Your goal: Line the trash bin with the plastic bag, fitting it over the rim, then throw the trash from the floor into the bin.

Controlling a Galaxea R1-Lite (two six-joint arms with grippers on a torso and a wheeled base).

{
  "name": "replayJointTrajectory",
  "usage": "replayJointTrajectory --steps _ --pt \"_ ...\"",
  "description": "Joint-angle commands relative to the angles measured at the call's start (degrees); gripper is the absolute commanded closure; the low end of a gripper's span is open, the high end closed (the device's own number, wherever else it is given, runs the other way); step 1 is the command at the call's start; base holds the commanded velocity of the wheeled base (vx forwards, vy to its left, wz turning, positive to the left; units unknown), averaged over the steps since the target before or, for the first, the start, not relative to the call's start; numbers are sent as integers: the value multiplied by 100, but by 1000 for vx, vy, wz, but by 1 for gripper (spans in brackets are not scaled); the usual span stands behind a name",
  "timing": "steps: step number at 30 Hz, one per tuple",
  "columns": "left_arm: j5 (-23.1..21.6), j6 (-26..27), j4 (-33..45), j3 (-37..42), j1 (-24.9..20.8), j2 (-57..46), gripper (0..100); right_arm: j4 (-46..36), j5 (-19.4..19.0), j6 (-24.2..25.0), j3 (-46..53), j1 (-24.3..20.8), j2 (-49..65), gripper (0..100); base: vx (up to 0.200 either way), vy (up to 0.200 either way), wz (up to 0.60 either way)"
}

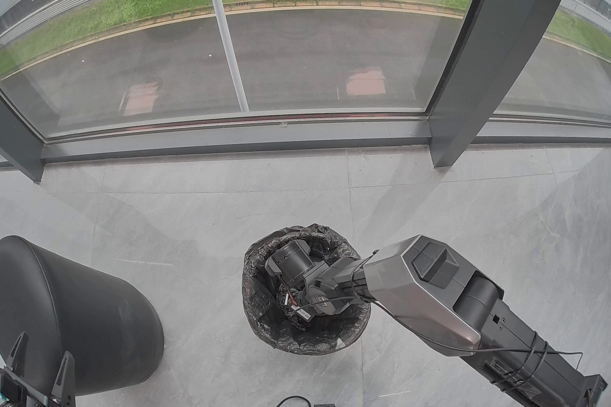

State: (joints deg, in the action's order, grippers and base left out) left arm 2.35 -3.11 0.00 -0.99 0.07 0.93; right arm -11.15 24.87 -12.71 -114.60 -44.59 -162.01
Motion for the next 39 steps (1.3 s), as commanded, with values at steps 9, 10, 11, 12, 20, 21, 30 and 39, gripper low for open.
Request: replayJointTrajectory --steps 9,10,11,12,20,21,30,39 --pt "2 -6 0 46 1 -93 0 -54 80 -56 1 -41 566 100 0 0 0" --pt "2 3 0 46 1 -93 0 -54 150 -64 1 -58 662 100 0 0 0" --pt "2 3 0 46 1 -93 0 -62 194 -73 1 -76 724 100 0 0 0" --pt "2 3 0 46 -7 -93 0 -89 247 -82 1 -120 794 100 0 0 0" --pt "2 3 0 46 1 -93 0 -897 475 -354 1 -401 1585 100 0 0 0" --pt "2 3 0 46 1 -93 0 -950 572 -407 1 -427 1691 100 0 0 0" --pt "2 3 0 46 1 -93 0 -1495 1055 -478 1 -621 2895 100 0 0 0" --pt "2 3 0 46 1 -93 0 -1794 1266 -478 1 -568 4275 100 0 0 0"
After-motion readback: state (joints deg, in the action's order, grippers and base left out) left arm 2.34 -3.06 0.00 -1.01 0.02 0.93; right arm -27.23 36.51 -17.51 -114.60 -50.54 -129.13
